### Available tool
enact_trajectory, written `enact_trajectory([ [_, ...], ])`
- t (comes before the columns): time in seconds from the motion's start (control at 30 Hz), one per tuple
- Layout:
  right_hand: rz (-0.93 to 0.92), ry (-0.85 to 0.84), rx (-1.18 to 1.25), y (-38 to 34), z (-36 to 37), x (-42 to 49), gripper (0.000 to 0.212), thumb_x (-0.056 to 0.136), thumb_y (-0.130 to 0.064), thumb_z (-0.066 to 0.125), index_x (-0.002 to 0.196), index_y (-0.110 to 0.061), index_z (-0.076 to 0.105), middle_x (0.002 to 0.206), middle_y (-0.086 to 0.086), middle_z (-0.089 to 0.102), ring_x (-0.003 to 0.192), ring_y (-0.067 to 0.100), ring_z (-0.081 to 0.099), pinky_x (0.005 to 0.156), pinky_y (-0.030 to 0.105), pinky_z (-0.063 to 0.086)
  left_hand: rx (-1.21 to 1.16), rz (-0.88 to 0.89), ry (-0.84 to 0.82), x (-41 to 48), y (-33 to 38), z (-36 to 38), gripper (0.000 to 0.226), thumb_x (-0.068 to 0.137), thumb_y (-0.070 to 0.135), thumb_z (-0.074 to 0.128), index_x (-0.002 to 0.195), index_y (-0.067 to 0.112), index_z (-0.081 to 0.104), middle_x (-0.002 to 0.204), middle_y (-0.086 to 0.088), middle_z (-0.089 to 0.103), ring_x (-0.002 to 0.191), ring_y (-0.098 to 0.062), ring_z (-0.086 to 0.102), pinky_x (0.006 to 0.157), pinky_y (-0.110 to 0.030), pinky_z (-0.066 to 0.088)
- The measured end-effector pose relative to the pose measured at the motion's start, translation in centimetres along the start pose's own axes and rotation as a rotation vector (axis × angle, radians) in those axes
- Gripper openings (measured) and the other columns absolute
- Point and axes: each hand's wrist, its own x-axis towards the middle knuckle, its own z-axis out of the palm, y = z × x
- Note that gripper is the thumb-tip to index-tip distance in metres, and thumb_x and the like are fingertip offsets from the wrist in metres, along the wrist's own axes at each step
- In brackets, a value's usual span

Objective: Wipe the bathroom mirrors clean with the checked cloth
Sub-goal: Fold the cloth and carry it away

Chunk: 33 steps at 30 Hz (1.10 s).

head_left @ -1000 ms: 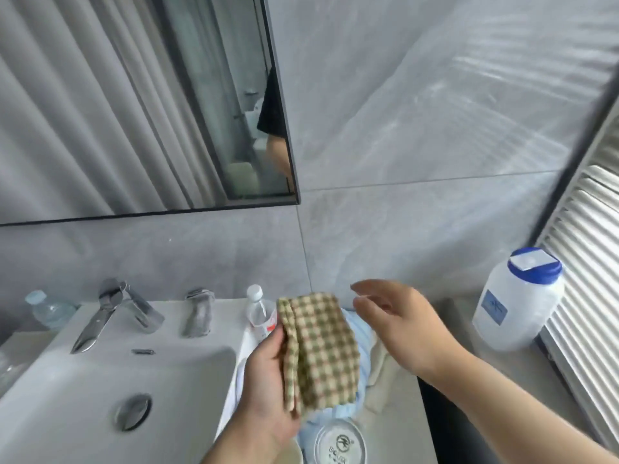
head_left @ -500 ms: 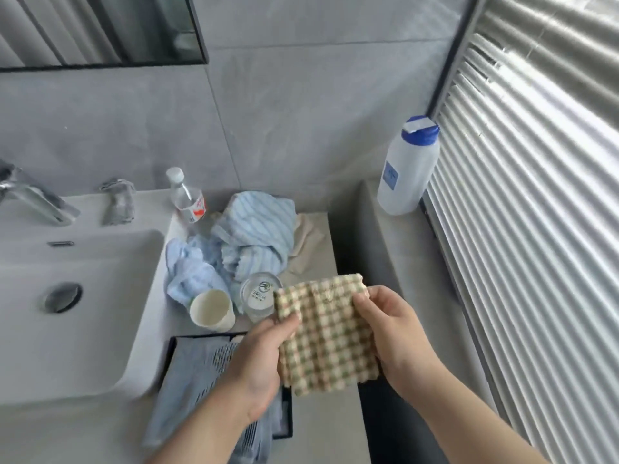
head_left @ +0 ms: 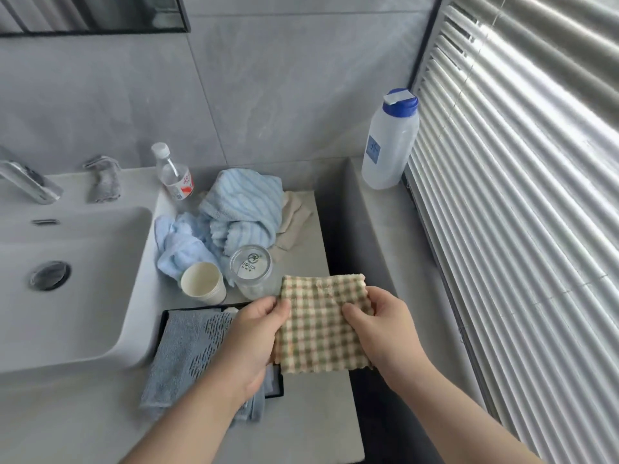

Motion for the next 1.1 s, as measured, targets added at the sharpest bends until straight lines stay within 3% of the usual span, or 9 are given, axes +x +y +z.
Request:
enact_trajectory([
  [0.07, -0.115, 0.087, -0.179, -0.2, 0.2, -0.3, 0.015, 0.088, -0.015, 0.059, 0.074, -0.018, 0.057, 0.068, -0.002, 0.061, 0.064, 0.01, 0.057, 0.053, 0.017, 0.046, 0.008, 0.043, 0.009, 0.1, -0.3, 0.2, 0.025, 0.103, 0.013, 0.048, 0.098, 0.013, 0.073, 0.099, -0.014, 0.076, 0.083, -0.022, 0.071, 0.074, -0.037, 0.054],
  [0.17, -0.364, 0.12, -0.401, -0.4, 0.8, -0.8, 0.027, 0.086, -0.01, 0.059, 0.069, -0.028, 0.047, 0.068, -0.011, 0.051, 0.071, 0.006, 0.051, 0.057, 0.014, 0.04, -0.061, 0.07, -0.032, -0.2, -0.6, 1.2, 0.029, 0.104, 0.013, 0.045, 0.095, 0.011, 0.073, 0.098, -0.016, 0.075, 0.08, -0.021, 0.071, 0.064, -0.031, 0.055],
  [0.3, -0.555, 0.005, -0.463, -0.5, 1.8, -1.8, 0.025, 0.086, -0.03, 0.059, 0.11, -0.028, 0.065, 0.085, -0.015, 0.056, 0.069, 0.006, 0.053, 0.059, 0.014, 0.041, -0.267, 0.08, -0.133, -0.9, -0.7, 2.2, 0.037, 0.101, 0.03, 0.045, 0.089, 0.011, 0.074, 0.094, -0.021, 0.07, 0.078, -0.029, 0.062, 0.065, -0.036, 0.046],
  [0.4, -0.625, -0.158, -0.44, -0.8, 1.9, -2.8, 0.03, 0.088, -0.04, 0.047, 0.11, -0.027, 0.064, 0.086, -0.015, 0.057, 0.075, 0.008, 0.055, 0.065, 0.026, 0.048, -0.37, 0.086, -0.083, -1.0, -1.0, 2.2, 0.034, 0.087, 0.037, 0.056, 0.1, 0.008, 0.07, 0.091, -0.016, 0.069, 0.079, -0.027, 0.065, 0.066, -0.036, 0.049],
  [0.57, -0.408, 0.0, -0.343, 1.2, 1.5, -3.4, 0.042, 0.082, -0.051, 0.053, 0.115, -0.029, 0.065, 0.11, -0.019, 0.063, 0.103, 0.003, 0.057, 0.084, 0.02, 0.048, -0.502, 0.073, 0.044, -0.6, -1.3, 1.0, 0.02, 0.092, 0.014, 0.06, 0.108, 0.005, 0.068, 0.094, -0.019, 0.073, 0.078, -0.032, 0.071, 0.067, -0.039, 0.057],
  [0.63, -0.182, -0.145, -0.195, 1.4, 2.2, -3.7, 0.028, 0.081, -0.046, 0.066, 0.104, -0.029, 0.066, 0.096, -0.015, 0.07, 0.092, 0.002, 0.063, 0.078, 0.022, 0.052, -0.55, 0.109, 0.026, -0.5, -1.4, 0.5, 0.018, 0.087, 0.013, 0.062, 0.102, 0.005, 0.068, 0.086, -0.016, 0.073, 0.073, -0.028, 0.072, 0.062, -0.036, 0.058],
  [0.73, -0.006, -0.191, 0.053, 1.1, 3.5, -3.8, 0.012, 0.082, -0.02, 0.073, 0.083, -0.013, 0.064, 0.07, -0.002, 0.069, 0.072, 0.017, 0.065, 0.074, 0.042, 0.055, -0.54, 0.17, 0.024, 0.0, -1.7, -0.4, 0.03, 0.074, 0.017, 0.069, 0.101, 0.004, 0.067, 0.088, -0.015, 0.073, 0.078, -0.027, 0.073, 0.067, -0.036, 0.057],
  [0.9, 0.038, -0.185, 0.262, 0.3, 5.1, -3.3, 0.011, 0.07, -0.017, 0.062, 0.079, -0.013, 0.063, 0.073, 0.005, 0.063, 0.071, 0.022, 0.059, 0.069, 0.043, 0.049, -0.362, 0.3, 0.174, 1.2, -3.2, -3.9, 0.046, 0.061, 0.015, 0.08, 0.104, 0.018, 0.066, 0.092, -0.005, 0.075, 0.087, -0.026, 0.071, 0.073, -0.037, 0.057],
  [1.1, 0.039, -0.236, 0.217, 1.6, 6.0, -3.0, 0.024, 0.07, -0.018, 0.058, 0.091, -0.013, 0.068, 0.099, 0.023, 0.069, 0.1, 0.046, 0.063, 0.092, 0.065, 0.049, -0.176, 0.372, 0.21, -1.1, -7.1, -7.0, 0.047, 0.073, 0.007, 0.084, 0.109, 0.02, 0.056, 0.096, -0.008, 0.072, 0.082, -0.017, 0.072, 0.064, -0.028, 0.058],
])
